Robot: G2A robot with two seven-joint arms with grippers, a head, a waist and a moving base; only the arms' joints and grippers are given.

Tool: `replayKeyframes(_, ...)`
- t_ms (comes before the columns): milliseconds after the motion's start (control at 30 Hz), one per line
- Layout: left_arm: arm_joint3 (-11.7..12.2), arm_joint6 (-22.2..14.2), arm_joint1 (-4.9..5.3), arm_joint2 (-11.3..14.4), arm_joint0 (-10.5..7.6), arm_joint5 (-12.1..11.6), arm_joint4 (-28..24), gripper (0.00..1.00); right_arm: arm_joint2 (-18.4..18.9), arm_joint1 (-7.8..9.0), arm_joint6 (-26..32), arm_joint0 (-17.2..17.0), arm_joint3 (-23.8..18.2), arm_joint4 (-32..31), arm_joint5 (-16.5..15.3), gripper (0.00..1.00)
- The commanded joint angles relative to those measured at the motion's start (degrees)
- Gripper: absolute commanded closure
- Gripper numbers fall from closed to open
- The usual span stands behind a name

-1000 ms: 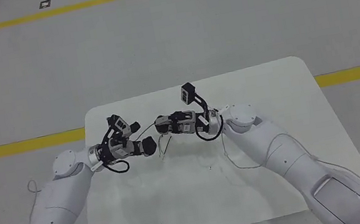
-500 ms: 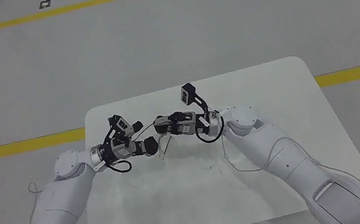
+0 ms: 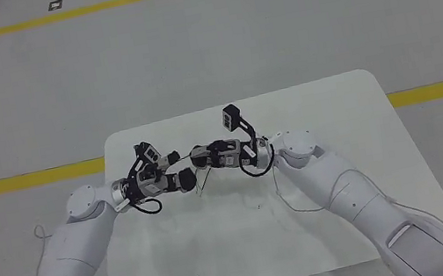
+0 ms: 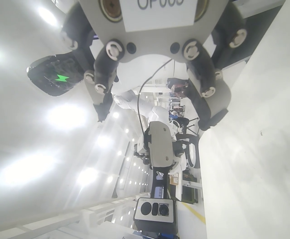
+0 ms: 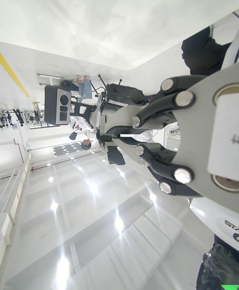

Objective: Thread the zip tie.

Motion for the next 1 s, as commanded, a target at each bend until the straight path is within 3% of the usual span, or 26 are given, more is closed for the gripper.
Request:
replayKeyframes(0,0.1,0.1,-0.01,-0.1,-0.07,0.0,0.3,0.58,0.2,0.17,-0.1,0.0,-0.2,-1.1,0.1,1.0)
replayKeyframes(200,0.4,0.3,0.03,-0.5,-0.15,0.0,0.9,0.68,1.1,0.76,0.3,-0.5,-1.3,-2.8,0.9,1.0)
replayKeyframes(967,0.7,0.9,-0.24,-0.3,-0.41,0.3,2.5,0.78,-0.2,1.08,2.3,0.2,-1.4,-5.6,3.9,1.0)
